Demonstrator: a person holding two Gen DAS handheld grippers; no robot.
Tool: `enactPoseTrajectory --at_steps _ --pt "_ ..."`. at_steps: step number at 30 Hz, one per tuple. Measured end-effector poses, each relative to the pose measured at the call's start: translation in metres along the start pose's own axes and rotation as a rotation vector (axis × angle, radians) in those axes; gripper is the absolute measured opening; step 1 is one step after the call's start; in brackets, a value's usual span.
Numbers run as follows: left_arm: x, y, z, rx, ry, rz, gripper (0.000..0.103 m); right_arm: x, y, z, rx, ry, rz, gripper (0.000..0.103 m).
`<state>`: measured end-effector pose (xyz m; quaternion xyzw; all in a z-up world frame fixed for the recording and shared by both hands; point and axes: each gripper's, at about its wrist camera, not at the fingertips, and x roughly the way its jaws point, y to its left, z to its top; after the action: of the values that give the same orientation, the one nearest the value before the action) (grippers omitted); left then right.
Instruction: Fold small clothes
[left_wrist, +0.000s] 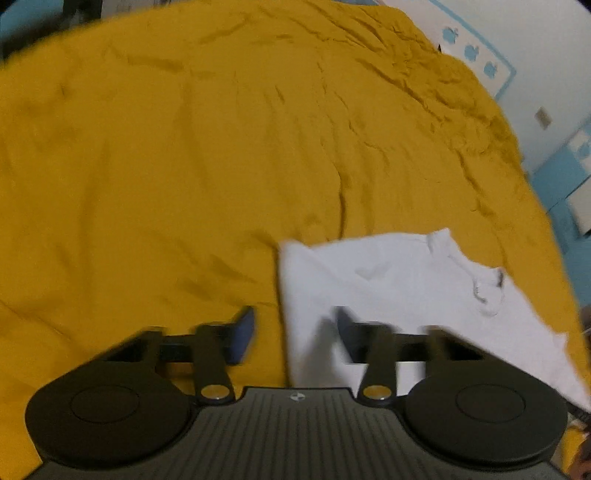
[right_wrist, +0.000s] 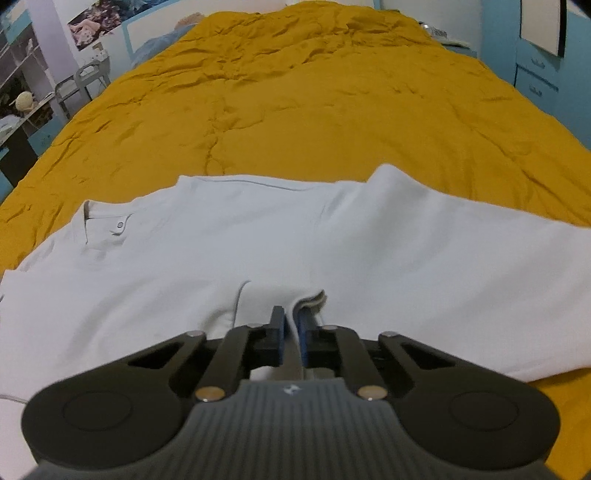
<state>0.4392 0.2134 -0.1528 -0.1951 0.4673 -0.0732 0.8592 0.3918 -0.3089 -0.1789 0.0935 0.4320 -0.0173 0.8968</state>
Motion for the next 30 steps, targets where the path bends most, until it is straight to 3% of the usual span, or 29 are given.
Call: enactPoseTrajectory --at_steps 1,2,7,12,15,17,20,25,30 --pt "0.006 0.000 -0.004 -0.012 -0.014 -0.016 0.012 -0.002 0.002 0.000 -0.019 -0.007 -0.003 0.001" --pt "0.007 -0.001 -0.006 -0.017 -0.043 -0.019 0.005 -0.005 0.005 0.001 -0.041 -0.012 -0.006 0.000" --pt "-0.019 -0.013 -0.009 -0.001 -0.189 -0.006 0.004 -0.036 0.013 0.014 -0.109 -0.140 -0.024 0.000" --pt "-0.003 -0.016 -0.008 0.015 -0.146 0.089 0.004 0.002 0.009 0.013 -0.122 -0.054 -0.077 0.000" --pt "-0.003 -0.023 -0.008 0.051 -0.102 0.151 0.014 0.014 0.005 0.006 -0.109 -0.043 -0.087 0.001" --pt "-0.018 -0.027 -0.011 0.089 -0.118 0.183 0.025 0.005 0.002 0.008 -0.088 -0.051 -0.097 0.011" --pt "-0.040 -0.040 -0.017 0.171 -0.155 0.209 0.041 -0.025 -0.013 0.009 -0.075 -0.102 -0.101 0.018" --pt "-0.075 -0.064 -0.024 0.267 -0.182 0.220 0.045 -0.080 -0.085 0.004 0.037 -0.149 -0.147 0.035" --pt "-0.094 -0.080 -0.035 0.297 -0.211 0.232 0.045 -0.132 -0.208 -0.012 0.298 -0.183 -0.329 0.046"
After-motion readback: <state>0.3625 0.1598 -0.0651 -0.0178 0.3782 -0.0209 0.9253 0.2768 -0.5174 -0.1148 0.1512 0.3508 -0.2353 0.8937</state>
